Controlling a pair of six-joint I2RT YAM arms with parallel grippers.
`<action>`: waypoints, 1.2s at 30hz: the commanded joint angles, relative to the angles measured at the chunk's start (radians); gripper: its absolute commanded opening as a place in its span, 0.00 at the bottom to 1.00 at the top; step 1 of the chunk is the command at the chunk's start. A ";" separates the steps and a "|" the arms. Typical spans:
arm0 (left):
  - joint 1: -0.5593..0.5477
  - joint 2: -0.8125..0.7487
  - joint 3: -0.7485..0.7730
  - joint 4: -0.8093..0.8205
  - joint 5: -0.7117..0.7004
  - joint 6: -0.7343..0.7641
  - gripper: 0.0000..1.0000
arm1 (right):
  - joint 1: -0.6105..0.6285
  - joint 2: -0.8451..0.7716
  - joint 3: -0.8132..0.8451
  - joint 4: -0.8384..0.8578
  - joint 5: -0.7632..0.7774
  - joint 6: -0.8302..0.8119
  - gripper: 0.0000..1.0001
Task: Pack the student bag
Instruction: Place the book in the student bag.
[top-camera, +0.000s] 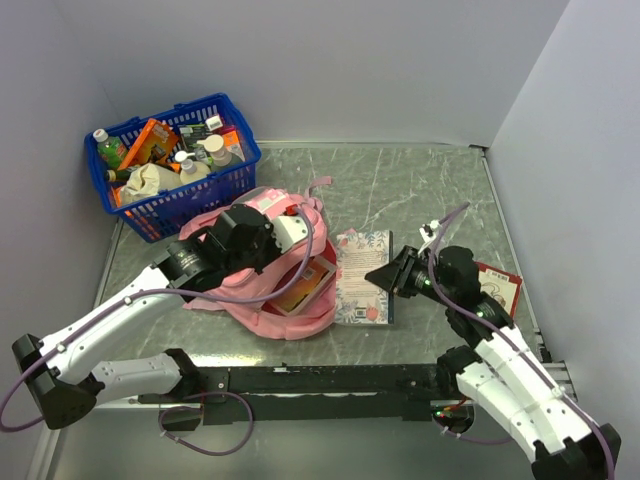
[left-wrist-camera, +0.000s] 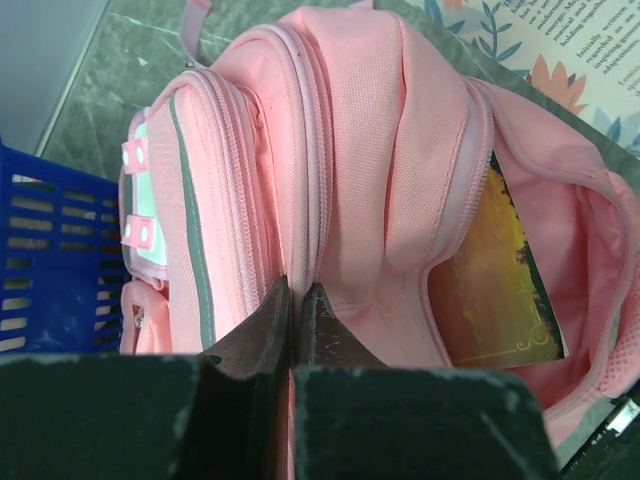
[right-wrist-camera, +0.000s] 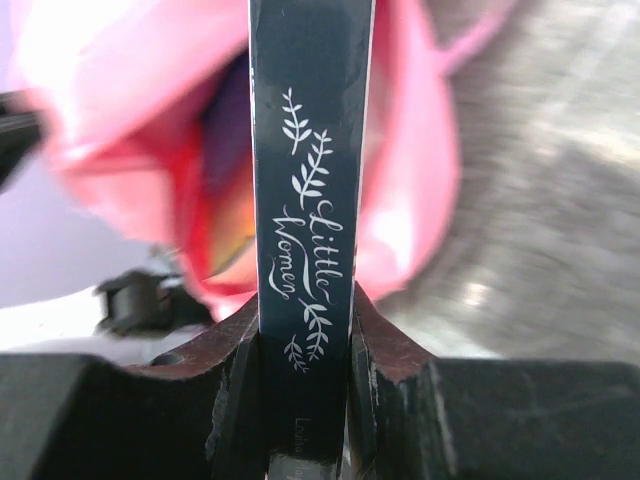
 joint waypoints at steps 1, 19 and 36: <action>0.011 -0.027 0.013 0.129 -0.014 0.002 0.01 | -0.006 -0.105 -0.034 0.298 -0.192 0.074 0.01; 0.005 -0.035 -0.004 0.143 0.029 -0.042 0.01 | -0.006 0.388 -0.370 1.261 -0.631 0.523 0.00; 0.003 -0.058 -0.004 0.103 0.142 -0.007 0.01 | 0.077 0.729 0.192 0.584 -0.522 0.307 0.00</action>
